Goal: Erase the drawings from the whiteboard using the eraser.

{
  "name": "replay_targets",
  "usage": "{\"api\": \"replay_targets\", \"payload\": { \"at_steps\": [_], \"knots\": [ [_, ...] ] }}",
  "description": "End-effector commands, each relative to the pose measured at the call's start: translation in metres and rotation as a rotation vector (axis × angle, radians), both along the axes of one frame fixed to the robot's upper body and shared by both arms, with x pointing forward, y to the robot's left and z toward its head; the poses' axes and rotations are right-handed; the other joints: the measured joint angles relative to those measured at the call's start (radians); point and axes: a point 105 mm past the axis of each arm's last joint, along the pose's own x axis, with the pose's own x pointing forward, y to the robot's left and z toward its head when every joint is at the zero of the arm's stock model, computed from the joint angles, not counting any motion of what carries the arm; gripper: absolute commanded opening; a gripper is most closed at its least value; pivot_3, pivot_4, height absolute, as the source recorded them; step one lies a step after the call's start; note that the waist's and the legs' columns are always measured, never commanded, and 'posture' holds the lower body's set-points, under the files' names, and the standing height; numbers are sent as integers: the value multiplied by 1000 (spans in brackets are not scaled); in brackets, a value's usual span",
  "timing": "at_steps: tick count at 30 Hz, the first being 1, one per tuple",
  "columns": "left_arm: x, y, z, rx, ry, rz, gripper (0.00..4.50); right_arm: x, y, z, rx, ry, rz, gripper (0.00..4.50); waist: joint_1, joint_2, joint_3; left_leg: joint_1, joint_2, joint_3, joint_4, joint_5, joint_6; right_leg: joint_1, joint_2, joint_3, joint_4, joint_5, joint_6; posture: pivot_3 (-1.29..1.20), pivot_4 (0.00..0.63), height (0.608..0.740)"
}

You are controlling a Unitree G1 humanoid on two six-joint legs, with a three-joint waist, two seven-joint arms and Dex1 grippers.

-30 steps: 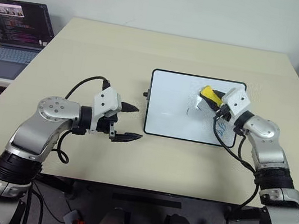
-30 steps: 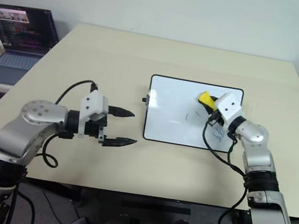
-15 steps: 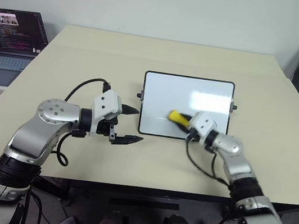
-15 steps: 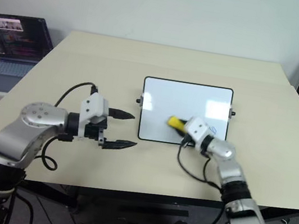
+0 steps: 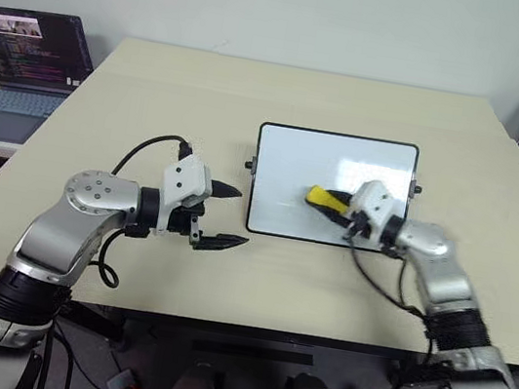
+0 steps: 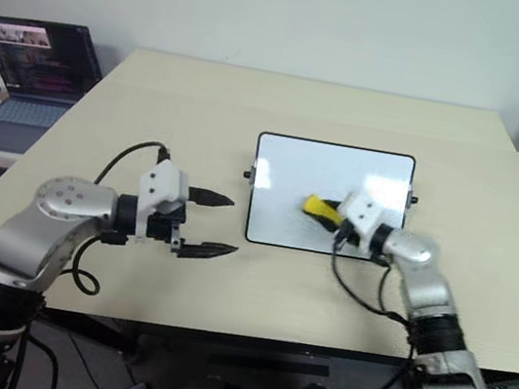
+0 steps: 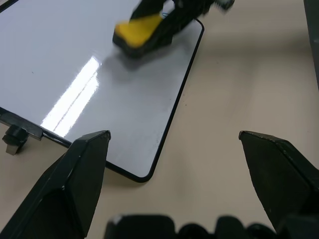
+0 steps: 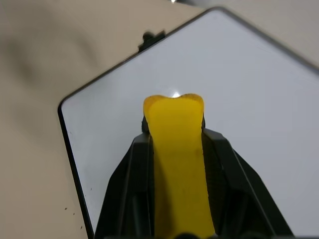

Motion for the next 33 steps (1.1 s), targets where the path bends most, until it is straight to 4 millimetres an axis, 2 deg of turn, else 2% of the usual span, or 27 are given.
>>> {"api": "replay_targets", "payload": {
  "at_steps": [1, 2, 5, 7, 11, 13, 18, 33],
  "knots": [
    [1, 2, 15, -5, -63, -3, 4500, -29, -24, 53, -2, -51, 58, 963, 5, 0, 0, -2, 0, -1, 0, 0, 0, -2, 0, -1, 0, -1, 0, 0, 150, 740],
    [2, 2, 15, -5, -64, -3, 4500, -32, -29, 59, -9, -54, 48, 963, 6, 0, 0, -4, 0, -1, 0, -1, -1, -3, -1, -1, 0, -1, 0, 0, 150, 740],
    [3, 2, 16, -6, -66, -3, 4500, -41, -72, 83, -71, -79, -49, 963, 8, 0, 0, -8, 0, -1, -1, -1, -1, -7, -1, -1, -2, -1, 0, 0, 150, 740],
    [4, 3, 16, -11, -66, -4, 4500, -44, -91, 85, -127, -70, -102, 963, 13, 0, 0, -10, -1, 0, -1, -2, -1, -9, -1, -1, -2, -1, 1, 0, 150, 740],
    [6, 3, 12, -6, -59, -7, 4500, -49, -145, 44, -394, 70, -245, 963, 13, 0, 0, -10, 0, 1, -1, -2, -1, -9, -1, -1, -3, -1, 1, 0, 150, 740],
    [7, 3, 13, -5, -60, -8, 4500, -54, -160, 33, -448, 124, -278, 963, 13, -1, 0, -10, -1, 2, -1, -2, -1, -9, -1, 0, -3, -2, 1, 0, 150, 740],
    [9, 9, 14, 19, -68, 6, 4500, -60, -173, 35, -427, 128, -324, 963, 2, 0, 0, -10, 0, 6, 0, -2, -1, -12, -1, 3, -1, -2, 2, 0, 150, 740],
    [8, 8, 15, 14, -75, 4, 4500, -56, -172, 34, -419, 115, -315, 963, 6, -1, 1, -10, -1, 5, 0, -2, -1, -12, -1, 3, -1, -3, 2, 0, 150, 740]
  ]
}}
